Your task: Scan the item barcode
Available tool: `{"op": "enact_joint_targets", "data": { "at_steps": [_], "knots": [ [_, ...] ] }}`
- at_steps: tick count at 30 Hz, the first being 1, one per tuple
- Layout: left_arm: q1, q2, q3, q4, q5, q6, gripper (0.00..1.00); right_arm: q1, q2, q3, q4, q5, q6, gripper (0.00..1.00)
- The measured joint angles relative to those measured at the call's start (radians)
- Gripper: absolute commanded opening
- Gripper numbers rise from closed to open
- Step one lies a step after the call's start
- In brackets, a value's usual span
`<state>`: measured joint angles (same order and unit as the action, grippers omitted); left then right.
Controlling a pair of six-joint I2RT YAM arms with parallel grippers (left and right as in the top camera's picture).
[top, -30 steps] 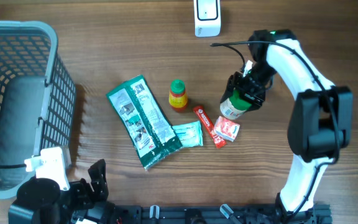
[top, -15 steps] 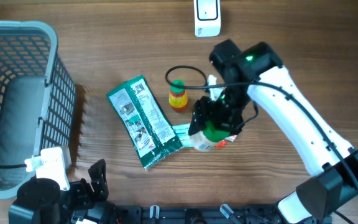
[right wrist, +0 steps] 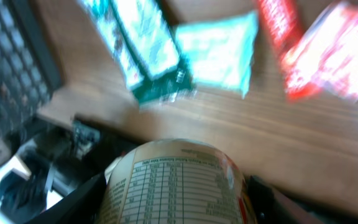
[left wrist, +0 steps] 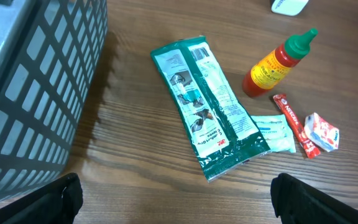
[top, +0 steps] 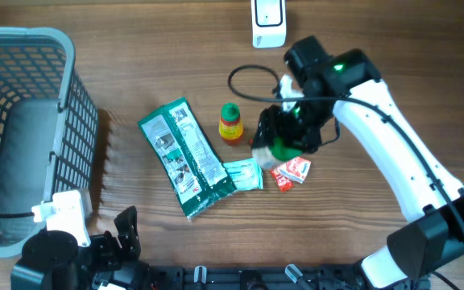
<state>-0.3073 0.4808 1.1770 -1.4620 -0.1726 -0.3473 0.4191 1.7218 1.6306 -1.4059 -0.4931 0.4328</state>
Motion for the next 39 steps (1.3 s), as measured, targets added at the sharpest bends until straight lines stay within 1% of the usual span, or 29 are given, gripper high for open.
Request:
{"op": "enact_joint_targets", "data": {
  "at_steps": [1, 2, 3, 4, 6, 7, 8, 10, 11, 13, 15, 18, 19, 21, 24, 26, 27, 28, 31, 35, 37, 39],
  "knots": [
    [0.0, 0.0, 0.0, 0.0, 0.0, 0.0, 1.0, -0.026, 0.0, 0.0, 0.047, 0.034, 0.0, 0.38],
    [0.0, 0.0, 0.0, 0.0, 0.0, 0.0, 1.0, -0.057, 0.0, 0.0, 0.101, 0.082, 0.0, 0.33],
    [0.0, 0.0, 0.0, 0.0, 0.0, 0.0, 1.0, -0.08, 0.0, -0.002, 0.158, 0.134, -0.001, 0.4],
    [0.0, 0.0, 0.0, 0.0, 0.0, 0.0, 1.0, -0.093, 0.0, -0.003, 0.212, 0.179, -0.002, 0.44],
    [0.0, 0.0, 0.0, 0.0, 0.0, 0.0, 1.0, -0.1, 0.0, -0.004, 0.349, 0.305, -0.008, 0.44],
    [0.0, 0.0, 0.0, 0.0, 0.0, 0.0, 1.0, -0.1, 0.0, -0.005, 0.388, 0.341, -0.011, 0.43],
    [0.0, 0.0, 0.0, -0.001, 0.0, 0.0, 1.0, -0.099, 0.0, -0.005, 0.454, 0.384, -0.018, 0.37],
    [0.0, 0.0, 0.0, 0.0, 0.0, 0.0, 1.0, -0.099, 0.0, -0.005, 0.559, 0.43, -0.04, 0.33],
    [0.0, 0.0, 0.0, -0.001, 0.0, 0.0, 1.0, -0.099, 0.0, -0.005, 0.611, 0.451, -0.047, 0.34],
    [0.0, 0.0, 0.0, 0.0, 0.0, 0.0, 1.0, -0.099, 0.004, -0.005, 0.714, 0.479, -0.077, 0.39],
    [0.0, 0.0, 0.0, 0.0, 0.0, 0.0, 1.0, -0.099, 0.032, -0.005, 0.805, 0.494, -0.121, 0.39],
    [0.0, 0.0, 0.0, 0.0, 0.0, 0.0, 1.0, -0.099, 0.136, -0.005, 0.945, 0.502, -0.223, 0.38],
    [0.0, 0.0, 0.0, 0.0, 0.0, 0.0, 1.0, -0.099, 0.18, -0.006, 1.016, 0.505, -0.252, 0.38],
    [0.0, 0.0, 0.0, 0.001, 0.0, 0.0, 1.0, -0.099, 0.268, -0.007, 1.184, 0.509, -0.306, 0.39],
    [0.0, 0.0, 0.0, 0.0, 0.0, 0.0, 1.0, -0.099, 0.387, -0.012, 1.434, 0.519, -0.389, 0.45],
    [0.0, 0.0, 0.0, 0.001, 0.0, 0.0, 1.0, -0.099, 0.475, -0.014, 1.649, 0.542, -0.43, 0.47],
    [0.0, 0.0, 0.0, 0.0, 0.002, 0.0, 1.0, -0.1, 0.502, -0.019, 1.72, 0.551, -0.447, 0.48],
    [0.0, 0.0, 0.0, -0.002, 0.003, 0.0, 1.0, -0.102, 0.542, -0.018, 1.813, 0.554, -0.47, 0.47],
    [0.0, 0.001, 0.0, -0.002, 0.003, 0.0, 1.0, -0.104, 0.603, -0.018, 1.913, 0.561, -0.52, 0.44],
    [0.0, 0.001, 0.0, 0.0, 0.003, 0.0, 1.0, -0.107, 0.631, -0.017, 1.992, 0.565, -0.549, 0.43],
    [0.0, 0.001, 0.0, 0.0, 0.003, 0.0, 1.0, -0.107, 0.631, -0.003, 1.989, 0.565, -0.554, 0.46],
    [0.0, 0.001, 0.0, 0.0, 0.003, 0.0, 1.0, -0.107, 0.629, 0.01, 1.946, 0.575, -0.555, 0.45]
  ]
}}
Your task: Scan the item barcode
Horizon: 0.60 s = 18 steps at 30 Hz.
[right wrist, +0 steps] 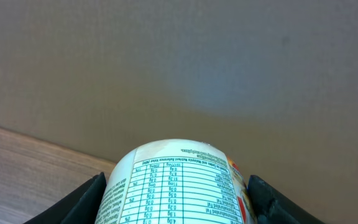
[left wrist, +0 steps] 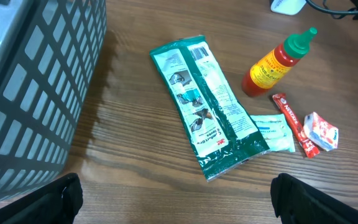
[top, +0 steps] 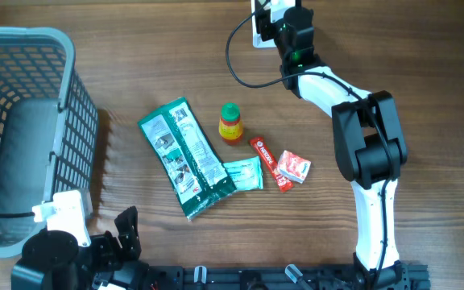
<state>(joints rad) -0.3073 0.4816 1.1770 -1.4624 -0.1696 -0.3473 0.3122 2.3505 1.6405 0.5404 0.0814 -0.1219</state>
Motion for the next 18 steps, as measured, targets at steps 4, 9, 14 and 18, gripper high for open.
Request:
{"op": "enact_joint_targets", "data": {
  "at_steps": [4, 9, 14, 18],
  "knots": [
    [0.0, 0.0, 0.0, 0.001, 0.0, 0.0, 1.0, -0.015, -0.055, 0.002, -0.184, 0.033, 0.0, 0.42],
    [0.0, 0.0, 0.0, 0.0, 0.0, 0.0, 1.0, -0.166, -0.347, 0.008, -0.506, 0.047, 0.0, 0.44],
    [0.0, 0.0, 0.0, 0.0, 0.0, 0.0, 1.0, -0.585, -0.497, 0.043, -0.882, 0.048, 0.023, 0.43],
    [0.0, 0.0, 0.0, 0.001, 0.0, 0.0, 1.0, -0.874, -0.401, 0.034, -1.065, 0.03, 0.134, 0.45]
  ]
}}
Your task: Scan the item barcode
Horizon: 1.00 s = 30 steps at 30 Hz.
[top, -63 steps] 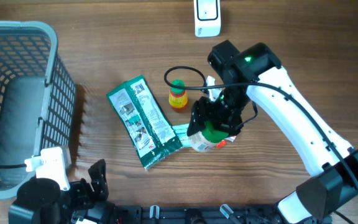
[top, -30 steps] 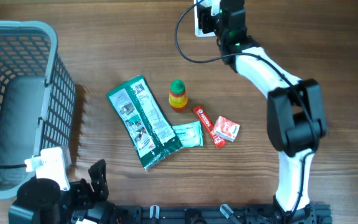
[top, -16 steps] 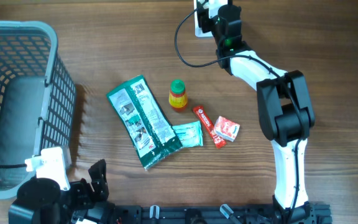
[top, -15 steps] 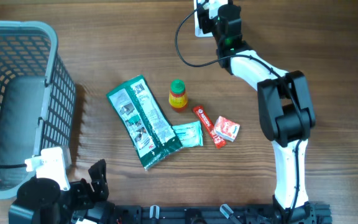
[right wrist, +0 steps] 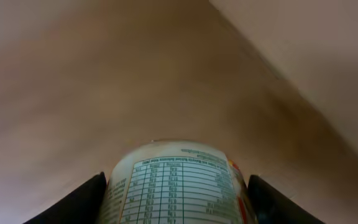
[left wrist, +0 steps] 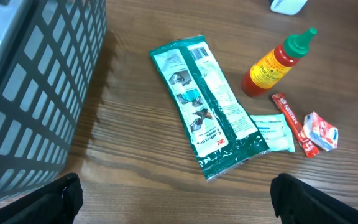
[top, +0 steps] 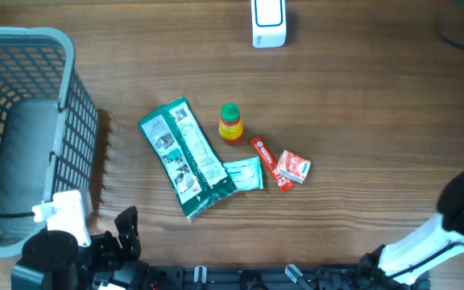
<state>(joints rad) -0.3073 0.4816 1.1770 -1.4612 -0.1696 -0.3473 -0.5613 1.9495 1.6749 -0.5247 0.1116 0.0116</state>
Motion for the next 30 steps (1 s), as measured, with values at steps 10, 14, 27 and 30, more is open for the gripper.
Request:
{"op": "enact_joint_targets", "data": {
  "at_steps": [10, 14, 27, 30],
  "knots": [
    [0.0, 0.0, 0.0, -0.001, 0.0, 0.0, 1.0, -0.322, 0.221, -0.005, -0.132, -0.045, 0.127, 0.53],
    [0.0, 0.0, 0.0, -0.001, 0.0, 0.0, 1.0, -0.351, 0.251, -0.005, -0.124, -0.045, 0.147, 1.0],
    [0.0, 0.0, 0.0, -0.001, 0.0, 0.0, 1.0, -0.351, -0.179, -0.005, -0.119, -0.168, 0.327, 1.0],
    [0.0, 0.0, 0.0, -0.001, 0.0, 0.0, 1.0, -0.335, -0.324, -0.003, -0.25, -0.327, 0.444, 1.0]
  ]
}}
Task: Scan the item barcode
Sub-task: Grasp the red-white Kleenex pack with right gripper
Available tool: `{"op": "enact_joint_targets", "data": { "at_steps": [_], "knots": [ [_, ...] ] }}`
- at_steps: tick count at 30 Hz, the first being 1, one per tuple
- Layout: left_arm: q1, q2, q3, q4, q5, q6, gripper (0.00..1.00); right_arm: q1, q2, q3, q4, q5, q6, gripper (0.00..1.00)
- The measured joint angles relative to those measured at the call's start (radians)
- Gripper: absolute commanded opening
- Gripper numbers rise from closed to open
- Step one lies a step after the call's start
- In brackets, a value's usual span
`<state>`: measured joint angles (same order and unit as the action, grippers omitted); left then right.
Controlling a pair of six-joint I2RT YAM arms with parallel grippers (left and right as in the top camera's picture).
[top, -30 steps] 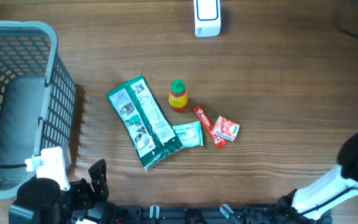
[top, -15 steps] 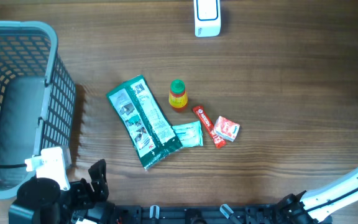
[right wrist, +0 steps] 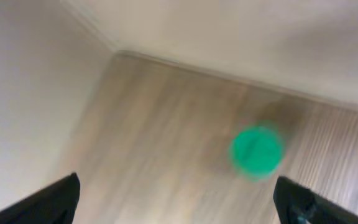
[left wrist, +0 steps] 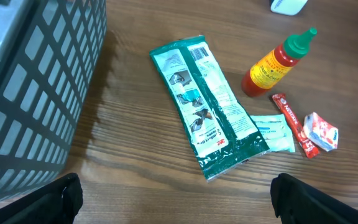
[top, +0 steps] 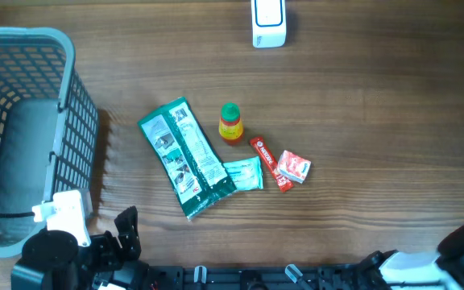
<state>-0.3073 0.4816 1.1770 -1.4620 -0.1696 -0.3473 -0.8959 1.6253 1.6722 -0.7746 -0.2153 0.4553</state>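
The white scanner (top: pixel 267 20) stands at the table's far edge; the left wrist view shows its corner (left wrist: pixel 288 6). My right gripper (right wrist: pixel 185 199) is open, its black fingertips (right wrist: pixel 55 199) wide apart with nothing between them. Beyond it the blurred right wrist view shows a green round shape (right wrist: pixel 257 151) on a wood-coloured surface, apart from the fingers. The overhead view holds only the right arm's base (top: pixel 461 258). My left gripper (left wrist: pixel 179 199) is open low over the near left of the table.
In the middle of the table lie a long green packet (top: pixel 185 157), a red sauce bottle with a green cap (top: pixel 230 123), a pale teal sachet (top: pixel 242 174), a red stick sachet (top: pixel 263 159) and a small red-and-white pack (top: pixel 294 167). A grey mesh basket (top: pixel 22 48) fills the left side.
My right gripper was shut on a bottle with a nutrition label; now it is open and empty, with a green round shape lying beyond it. The arm's blur at the overhead's right edge is gone.
My right gripper held the green-capped labelled bottle just above the sachets in the middle. Then it was at the scanner at the far edge, still holding it. Then the arm was off to the right, bottle still gripped. Now its jaws are open and empty. The left arm stayed still.
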Motion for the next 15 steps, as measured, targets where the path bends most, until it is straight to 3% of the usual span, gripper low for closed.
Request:
{"op": "enact_joint_targets", "data": {
  "at_steps": [3, 7, 8, 9, 11, 15],
  "knots": [
    [0.0, 0.0, 0.0, 0.0, 0.0, 0.0, 1.0, 0.081, -0.095, 0.005, -0.211, -0.17, 0.116, 1.0],
    [0.0, 0.0, 0.0, 0.0, 0.0, 0.0, 1.0, 0.293, -0.118, -0.003, -0.52, -0.265, 0.15, 0.99],
    [0.0, 0.0, 0.0, 0.0, 0.0, 0.0, 1.0, 0.383, -0.118, -0.022, -0.57, -0.279, 0.12, 0.92],
    [0.0, 0.0, 0.0, 0.0, 0.0, 0.0, 1.0, 0.434, -0.118, -0.04, -0.59, -0.282, 0.1, 0.86],
    [0.0, 0.0, 0.0, 0.001, 0.0, 0.0, 1.0, 0.663, -0.117, -0.143, -0.61, -0.259, 0.081, 0.9],
    [0.0, 0.0, 0.0, 0.001, 0.003, 0.0, 1.0, 0.883, -0.121, -0.401, -0.551, -0.191, 0.202, 0.89]
  ]
}}
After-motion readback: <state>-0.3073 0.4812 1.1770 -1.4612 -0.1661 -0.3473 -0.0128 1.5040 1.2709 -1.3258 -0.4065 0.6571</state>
